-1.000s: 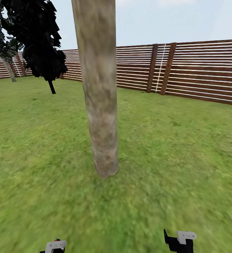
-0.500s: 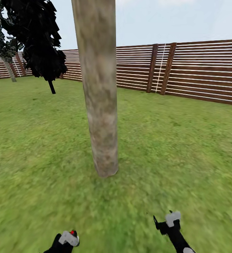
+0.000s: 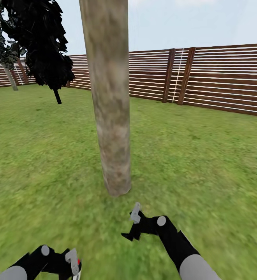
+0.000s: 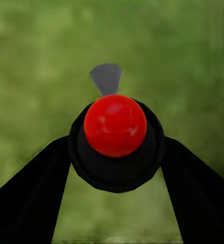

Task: In the garden, pick up the pesticide atomizer on the floor and spray pesticide onto both trees until each tree trunk is fully covered.

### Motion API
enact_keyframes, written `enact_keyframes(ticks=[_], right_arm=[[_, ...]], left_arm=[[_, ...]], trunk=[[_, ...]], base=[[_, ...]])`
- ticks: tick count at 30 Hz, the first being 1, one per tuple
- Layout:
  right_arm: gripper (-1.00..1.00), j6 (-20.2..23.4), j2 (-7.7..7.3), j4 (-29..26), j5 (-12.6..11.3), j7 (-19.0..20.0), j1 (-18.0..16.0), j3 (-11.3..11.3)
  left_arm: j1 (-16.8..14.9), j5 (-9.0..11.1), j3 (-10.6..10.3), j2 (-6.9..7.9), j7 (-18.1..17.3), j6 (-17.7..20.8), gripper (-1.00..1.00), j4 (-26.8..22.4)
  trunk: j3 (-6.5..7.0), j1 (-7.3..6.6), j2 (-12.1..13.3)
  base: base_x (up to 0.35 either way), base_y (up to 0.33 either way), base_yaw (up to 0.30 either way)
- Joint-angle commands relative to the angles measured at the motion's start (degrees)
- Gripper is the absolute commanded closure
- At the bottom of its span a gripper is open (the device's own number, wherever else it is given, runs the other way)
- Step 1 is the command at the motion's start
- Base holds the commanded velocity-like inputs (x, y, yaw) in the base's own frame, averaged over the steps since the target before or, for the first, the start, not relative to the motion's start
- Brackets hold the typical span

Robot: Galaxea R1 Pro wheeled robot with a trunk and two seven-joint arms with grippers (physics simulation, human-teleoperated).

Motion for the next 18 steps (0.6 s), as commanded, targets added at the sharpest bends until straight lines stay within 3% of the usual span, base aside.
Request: enact_keyframes(ticks=[1, 3, 7, 8, 12, 16, 18], right_arm=[[-1.0, 1.29, 0.01, -0.23, 0.05, 2.75, -0.59, 1.44], [-1.0, 2.33, 0.03, -0.4, 0.13, 7.56, -2.0, 4.3], [-1.0, 4.29, 0.07, -0.4, 0.25, 16.45, -6.07, 9.88], [1.0, 6.22, 0.09, -0.5, 0.23, 17.45, -6.65, 10.89], [1.0, 10.7, 0.12, -0.74, 0.21, 18.53, -7.41, 12.12], [1.0, 11.36, 0.12, -3.08, 0.26, 19.48, -7.74, 12.25], [1.0, 14.08, 0.16, -3.53, 0.25, 19.91, -8.73, 12.27]], left_arm=[[-0.79, -1.54, 0.03, 0.02, -2.19, 0.19, 1.0, -0.01], [-2.29, -3.15, 0.03, -0.01, -6.08, 0.27, 1.0, -0.01], [-3.91, -3.74, 0.01, -0.12, -11.99, -0.04, 1.0, -2.75], [-3.98, -3.76, 0.01, -0.18, -12.72, -0.07, 1.0, -3.79], [-4.05, -3.81, 0.0, -0.5, -15.63, -0.15, 1.0, -5.41], [-4.05, -3.74, 0.03, -0.97, -15.95, -0.18, 1.0, -5.61], [-4.05, -3.65, 0.06, -1.37, -15.98, -0.19, 1.0, -6.67]], trunk=[[-0.01, 0.0, 0.0], [-0.01, 0.0, 0.0], [-0.01, 0.0, 0.0], [-0.01, 0.0, 0.0], [-0.01, 0.0, 0.0], [-0.01, 0.0, 0.0], [-0.01, 0.0, 0.0]], base=[[0.0, 0.0, 0.0], [0.0, 0.0, 0.0], [0.0, 0.0, 0.0], [0.0, 0.0, 0.0], [0.0, 0.0, 0.0], [0.0, 0.0, 0.0], [0.0, 0.0, 0.0]])
